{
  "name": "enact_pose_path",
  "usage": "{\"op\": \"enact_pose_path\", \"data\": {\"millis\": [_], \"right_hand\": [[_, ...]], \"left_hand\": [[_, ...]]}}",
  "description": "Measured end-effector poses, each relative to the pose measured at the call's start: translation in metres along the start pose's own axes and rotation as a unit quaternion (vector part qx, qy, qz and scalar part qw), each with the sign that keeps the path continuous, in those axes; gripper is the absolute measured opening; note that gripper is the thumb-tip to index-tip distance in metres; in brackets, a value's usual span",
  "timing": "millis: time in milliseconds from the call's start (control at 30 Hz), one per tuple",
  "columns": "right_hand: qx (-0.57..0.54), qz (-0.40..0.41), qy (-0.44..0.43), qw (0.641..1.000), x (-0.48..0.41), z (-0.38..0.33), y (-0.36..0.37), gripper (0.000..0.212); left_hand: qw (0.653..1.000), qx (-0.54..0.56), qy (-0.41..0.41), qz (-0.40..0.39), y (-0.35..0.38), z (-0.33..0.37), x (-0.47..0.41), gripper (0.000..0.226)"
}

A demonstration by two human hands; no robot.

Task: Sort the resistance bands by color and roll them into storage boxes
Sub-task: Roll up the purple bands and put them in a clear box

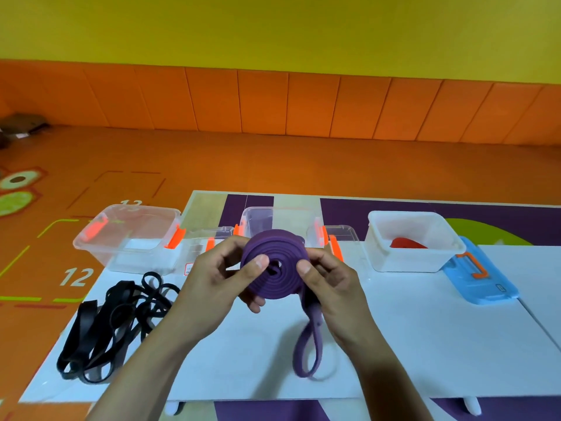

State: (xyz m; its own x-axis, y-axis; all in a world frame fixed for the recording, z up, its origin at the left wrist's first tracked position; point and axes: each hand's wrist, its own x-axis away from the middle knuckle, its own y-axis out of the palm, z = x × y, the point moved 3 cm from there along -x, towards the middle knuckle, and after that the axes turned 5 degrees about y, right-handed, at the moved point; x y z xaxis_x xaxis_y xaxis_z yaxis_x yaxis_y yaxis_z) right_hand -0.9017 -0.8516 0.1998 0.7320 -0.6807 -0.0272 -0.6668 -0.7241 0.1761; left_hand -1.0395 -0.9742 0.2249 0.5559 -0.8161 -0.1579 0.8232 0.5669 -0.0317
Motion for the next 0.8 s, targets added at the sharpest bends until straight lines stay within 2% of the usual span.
{"op": "enact_pose_path", "data": {"millis": [133, 233, 367, 467, 567, 700, 800], "right_hand": [[0.063, 0.039, 0.001, 0.997, 0.0, 0.001, -0.017, 0.023], [0.068, 0.037, 0.007, 0.997, 0.001, 0.004, -0.023, 0.016], [0.039, 0.016, 0.001, 0.999, -0.001, -0.004, -0.022, 0.022], [0.05, -0.022, 0.029, 0.998, -0.003, -0.005, -0.023, 0.021], [0.09, -0.015, 0.029, 0.995, -0.002, -0.003, -0.027, 0.016], [0.123, -0.058, 0.013, 0.991, 0.002, -0.005, -0.018, 0.016], [0.121, -0.081, -0.011, 0.989, 0.0, -0.009, -0.003, 0.012]], "left_hand": [[0.994, 0.025, -0.079, -0.065, 0.009, -0.002, 0.002, 0.032], [0.996, -0.047, -0.045, -0.061, 0.007, 0.001, -0.003, 0.033], [0.998, -0.055, 0.0, -0.027, 0.01, 0.001, -0.004, 0.028], [0.999, -0.045, -0.016, -0.024, 0.014, -0.001, 0.0, 0.03], [0.995, -0.041, -0.068, -0.063, 0.008, 0.0, -0.002, 0.032], [0.966, -0.215, -0.062, -0.128, -0.009, 0.017, -0.006, 0.032], [0.958, -0.23, -0.018, -0.171, -0.01, 0.028, -0.011, 0.022]]}}
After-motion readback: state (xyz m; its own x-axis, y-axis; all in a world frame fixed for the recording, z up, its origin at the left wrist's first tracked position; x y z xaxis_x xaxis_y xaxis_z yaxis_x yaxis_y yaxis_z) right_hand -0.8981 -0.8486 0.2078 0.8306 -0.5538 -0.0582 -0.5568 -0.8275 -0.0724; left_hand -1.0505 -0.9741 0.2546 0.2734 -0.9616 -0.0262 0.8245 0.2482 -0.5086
